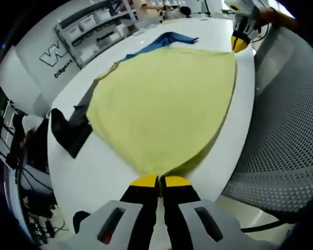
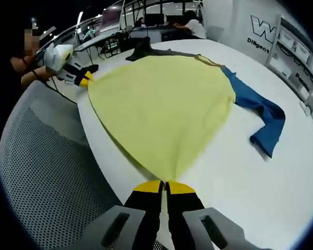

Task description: Fold the garment on the visible template until the final outline fits inside the template.

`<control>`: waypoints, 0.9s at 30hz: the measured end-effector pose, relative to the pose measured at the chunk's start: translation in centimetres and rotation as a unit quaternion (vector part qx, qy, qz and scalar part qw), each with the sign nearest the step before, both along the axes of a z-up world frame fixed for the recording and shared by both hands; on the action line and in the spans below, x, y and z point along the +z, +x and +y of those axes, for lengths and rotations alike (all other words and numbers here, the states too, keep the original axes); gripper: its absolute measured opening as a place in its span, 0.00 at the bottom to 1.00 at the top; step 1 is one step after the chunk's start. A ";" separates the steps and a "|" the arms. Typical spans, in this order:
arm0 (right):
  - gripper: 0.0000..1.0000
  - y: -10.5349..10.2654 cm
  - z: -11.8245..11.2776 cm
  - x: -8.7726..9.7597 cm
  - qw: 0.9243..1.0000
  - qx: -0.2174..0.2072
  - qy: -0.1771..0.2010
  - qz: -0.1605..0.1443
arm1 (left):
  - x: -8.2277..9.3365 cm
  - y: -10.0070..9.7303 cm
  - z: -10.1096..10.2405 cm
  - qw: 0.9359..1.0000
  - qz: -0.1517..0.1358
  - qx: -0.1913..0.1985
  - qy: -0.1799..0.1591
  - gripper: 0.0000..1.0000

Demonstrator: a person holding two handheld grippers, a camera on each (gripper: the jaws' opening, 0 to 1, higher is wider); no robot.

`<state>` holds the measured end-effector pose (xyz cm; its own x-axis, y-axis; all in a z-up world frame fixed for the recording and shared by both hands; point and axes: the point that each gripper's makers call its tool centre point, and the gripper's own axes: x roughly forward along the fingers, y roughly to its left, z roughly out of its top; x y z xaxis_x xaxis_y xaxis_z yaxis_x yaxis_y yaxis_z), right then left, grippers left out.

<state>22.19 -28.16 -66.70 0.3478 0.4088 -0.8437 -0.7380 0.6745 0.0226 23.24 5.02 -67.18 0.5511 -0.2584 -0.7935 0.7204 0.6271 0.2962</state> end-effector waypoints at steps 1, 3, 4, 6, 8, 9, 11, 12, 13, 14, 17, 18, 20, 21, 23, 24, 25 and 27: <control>0.00 0.0 0.0 0.0 1.000 0.000 0.000 0.000 | 0.0 -0.1 0.1 1.000 -0.001 0.001 0.002 0.01; 0.00 0.0 0.0 -0.1 1.000 -0.002 0.001 0.002 | 0.0 0.0 0.4 1.000 -0.007 0.018 -0.002 0.02; 0.00 0.0 0.0 -0.1 1.000 -0.002 0.001 0.002 | -0.1 -0.2 0.6 1.000 -0.006 0.025 -0.007 0.02; 0.00 0.0 0.0 -0.1 1.000 -0.003 0.002 0.003 | -0.1 -0.1 0.9 0.999 -0.010 0.038 -0.012 0.03; 0.00 -0.1 0.0 -0.2 1.000 -0.006 0.004 0.007 | -0.1 -0.3 1.3 0.999 -0.010 0.049 -0.012 0.04; 0.00 -0.1 0.0 -0.2 1.000 -0.007 0.006 0.008 | -0.1 -0.4 1.4 0.999 -0.010 0.051 -0.012 0.04; 0.00 -0.2 0.0 -0.2 1.000 -0.008 0.006 0.008 | 0.0 -0.6 1.7 0.998 -0.012 0.056 -0.010 0.05; 0.00 -0.1 0.0 -0.2 1.000 -0.009 0.007 0.008 | 0.2 -0.6 1.9 0.998 -0.015 0.060 -0.011 0.05; 0.00 -0.2 0.0 -0.2 1.000 -0.011 0.008 0.009 | 0.3 -0.7 2.0 0.998 -0.017 0.065 -0.013 0.06; 0.00 -0.1 0.0 -0.2 1.000 -0.012 0.008 0.009 | 0.4 -0.6 2.3 0.997 -0.022 0.074 -0.016 0.06; 0.00 -0.1 0.0 -0.2 1.000 -0.016 0.010 0.010 | 0.5 -0.7 2.7 0.997 -0.027 0.078 -0.010 0.07; 0.00 -0.1 0.0 -0.2 1.000 -0.017 0.011 0.011 | 0.7 -0.8 3.0 0.996 -0.032 0.083 0.002 0.07; 0.00 -0.1 0.0 -0.2 1.000 -0.018 0.011 0.012 | 0.7 -0.9 3.6 0.995 -0.037 0.088 0.011 0.05; 0.00 -0.1 0.0 -0.3 1.000 -0.018 0.011 0.012 | 0.8 -0.9 3.8 0.995 -0.038 0.096 0.006 0.05; 0.00 -0.1 0.0 -0.3 1.000 -0.020 0.011 0.015 | 0.7 -1.1 3.6 0.994 -0.033 0.104 -0.014 0.05; 0.00 -0.1 0.0 -0.3 1.000 -0.023 0.011 0.016 | 0.7 -1.2 3.6 0.994 -0.032 0.106 -0.015 0.05; 0.00 -0.1 0.1 -0.3 0.999 -0.026 0.014 0.017 | 0.6 -1.3 3.7 0.994 -0.031 0.107 -0.014 0.05; 0.00 -0.1 0.1 -0.3 0.999 -0.028 0.016 0.019 | 0.6 -1.5 4.2 0.992 -0.029 0.119 -0.004 0.05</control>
